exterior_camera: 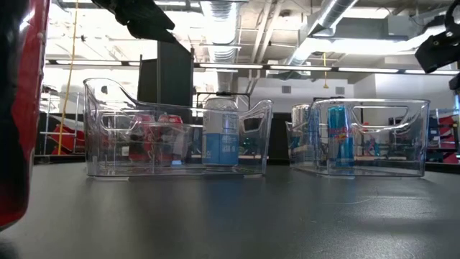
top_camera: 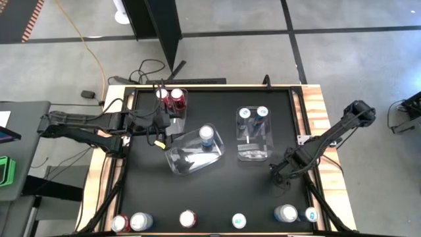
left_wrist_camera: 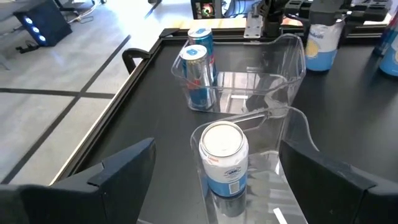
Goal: Sort soda cans
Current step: Put the top white blue soda can into the middle transparent bin
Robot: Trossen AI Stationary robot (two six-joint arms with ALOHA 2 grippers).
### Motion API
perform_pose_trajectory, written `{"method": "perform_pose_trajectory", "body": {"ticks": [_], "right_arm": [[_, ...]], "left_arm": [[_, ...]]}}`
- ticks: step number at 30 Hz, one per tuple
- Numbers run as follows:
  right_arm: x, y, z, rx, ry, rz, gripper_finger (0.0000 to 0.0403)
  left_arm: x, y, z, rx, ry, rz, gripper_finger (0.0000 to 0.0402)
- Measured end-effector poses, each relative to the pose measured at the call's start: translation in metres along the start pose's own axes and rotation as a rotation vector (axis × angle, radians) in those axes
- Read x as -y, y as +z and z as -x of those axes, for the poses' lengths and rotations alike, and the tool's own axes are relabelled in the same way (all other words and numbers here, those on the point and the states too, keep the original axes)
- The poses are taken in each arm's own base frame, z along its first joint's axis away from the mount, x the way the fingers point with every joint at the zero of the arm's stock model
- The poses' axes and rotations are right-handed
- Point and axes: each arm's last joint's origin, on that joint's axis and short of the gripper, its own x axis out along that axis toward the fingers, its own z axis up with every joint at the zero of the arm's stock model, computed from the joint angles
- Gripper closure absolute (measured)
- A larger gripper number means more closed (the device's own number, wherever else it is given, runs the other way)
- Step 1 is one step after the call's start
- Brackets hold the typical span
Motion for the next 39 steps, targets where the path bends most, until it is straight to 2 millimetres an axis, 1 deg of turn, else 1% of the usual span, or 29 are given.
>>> {"method": "perform_pose_trajectory", "body": {"ticks": [6, 11, 14, 17, 21, 25, 29, 31, 34, 39], "right_arm": [[-0.008, 0.002, 0.014, 0.008, 0.039, 0.014, 0.0102], [-0.012, 0.004, 0.035, 0.015, 0.042, 0.04, 0.0102], [-0.017, 0.007, 0.054, 0.042, 0.068, 0.07, 0.0102], [-0.021, 0.012, 0.076, 0.09, 0.102, 0.099, 0.0102], [-0.023, 0.025, 0.11, 0.224, 0.146, 0.159, 0.0102], [-0.018, 0.048, 0.142, 0.388, 0.154, 0.21, 0.0102], [-0.015, 0.08, 0.164, 0.498, 0.13, 0.265, 0.0102], [-0.017, 0.099, 0.17, 0.527, 0.104, 0.311, 0.0102], [-0.024, 0.126, 0.175, 0.526, 0.054, 0.4, 0.0102], [-0.039, 0.171, 0.176, 0.495, -0.013, 0.544, 0.0102]], "left_arm": [[0.0, 0.001, 0.0, 0.006, 0.0, 0.006, 0.0066], [0.0, 0.0, 0.0, 0.005, 0.0, 0.012, 0.0066], [0.0, 0.0, 0.0, 0.003, 0.0, 0.015, 0.0066], [0.0, 0.0, 0.0, 0.002, 0.0, 0.003, 0.0066], [0.0, 0.001, -0.001, 0.012, -0.007, 0.006, 0.0066], [0.001, 0.001, -0.001, 0.012, -0.025, 0.021, 0.0066], [0.001, 0.0, -0.001, 0.006, -0.026, 0.051, 0.0066], [0.001, 0.0, -0.001, -0.004, -0.025, 0.062, 0.0066], [0.0, -0.002, -0.001, -0.02, 0.002, 0.07, 0.0066], [-0.003, -0.001, 0.001, -0.011, 0.079, 0.074, 0.0066]]}}
